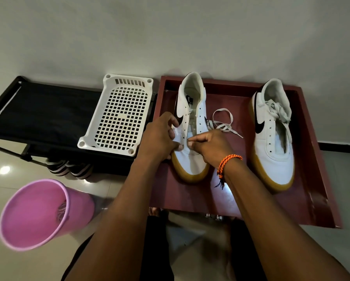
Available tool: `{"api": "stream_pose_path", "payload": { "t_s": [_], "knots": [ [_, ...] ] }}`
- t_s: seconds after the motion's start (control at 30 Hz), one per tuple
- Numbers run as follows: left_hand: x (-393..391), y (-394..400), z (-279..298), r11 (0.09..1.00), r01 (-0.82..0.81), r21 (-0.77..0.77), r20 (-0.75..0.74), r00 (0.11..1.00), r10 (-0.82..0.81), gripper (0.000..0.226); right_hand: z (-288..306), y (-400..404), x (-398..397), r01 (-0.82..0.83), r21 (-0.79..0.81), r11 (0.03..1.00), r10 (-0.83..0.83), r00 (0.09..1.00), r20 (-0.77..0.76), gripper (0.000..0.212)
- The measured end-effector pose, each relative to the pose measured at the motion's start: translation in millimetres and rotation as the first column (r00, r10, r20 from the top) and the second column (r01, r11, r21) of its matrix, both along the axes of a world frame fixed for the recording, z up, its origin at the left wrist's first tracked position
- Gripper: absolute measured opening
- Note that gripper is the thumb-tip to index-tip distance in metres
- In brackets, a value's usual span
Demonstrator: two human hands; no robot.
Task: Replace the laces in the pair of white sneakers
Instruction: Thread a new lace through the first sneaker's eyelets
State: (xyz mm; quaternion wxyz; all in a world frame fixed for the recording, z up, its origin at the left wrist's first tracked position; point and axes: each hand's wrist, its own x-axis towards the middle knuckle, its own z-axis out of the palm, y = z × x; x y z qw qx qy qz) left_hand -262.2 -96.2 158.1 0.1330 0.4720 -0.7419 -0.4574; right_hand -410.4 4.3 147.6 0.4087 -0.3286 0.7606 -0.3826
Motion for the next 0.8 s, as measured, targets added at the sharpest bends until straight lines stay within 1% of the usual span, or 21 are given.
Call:
{"api": "stream_pose_path", "payload": {
  "t_s": [0.07,0.13,0.2,0.3,0.37,0.43,0.5,0.6,0.67,0.8],
  "knots": [
    [0,-1,-2,1.000,-0.003,0.006,0.029,1.000,0.003,0.037,2,1,1,-0.001,0.010,1.000,0.001,1.000,0.007,0.011],
    [0,-3,-3,1.000,0.008,0.011,0.055,0.998,-0.008,0.026,4,0,1,-0.018,0.017,1.000,0.018,1.000,-0.009,0.011],
    [-1,-4,-3,1.000,0.017,0.015,0.070,0.997,-0.018,0.023,8,-1,-2,-0.057,0.037,0.998,0.058,0.998,-0.029,0.012],
    [-2,-6,-3,1.000,0.025,0.010,0.079,0.997,-0.025,0.024,10,-2,-7,-0.087,0.063,0.994,0.090,0.994,-0.058,0.015],
    [-1,-6,-4,1.000,0.026,0.013,0.090,0.996,-0.027,0.023,9,-3,-4,-0.078,0.035,0.996,0.083,0.981,-0.175,0.022],
    [-1,-7,-6,1.000,0.031,0.005,0.110,0.993,-0.031,0.023,6,-5,1,-0.056,0.034,0.998,0.064,0.947,-0.316,0.029],
    [-2,-8,-8,0.999,0.035,0.000,0.128,0.991,-0.035,0.023,6,-6,6,-0.025,0.053,0.998,0.045,0.909,-0.415,0.024],
    [-3,-9,-7,0.999,0.048,-0.010,0.150,0.988,-0.046,0.023,5,-9,15,0.010,0.052,0.999,0.017,0.871,-0.492,0.020],
    [-4,-9,-7,0.998,0.052,-0.016,0.164,0.985,-0.049,0.023,4,-11,19,0.012,0.063,0.998,0.021,0.867,-0.498,0.022],
    [-3,-7,-8,0.998,0.047,-0.043,0.182,0.982,-0.038,0.025,-1,-12,17,0.036,0.064,0.997,-0.007,0.918,-0.398,0.020]
  ]
}}
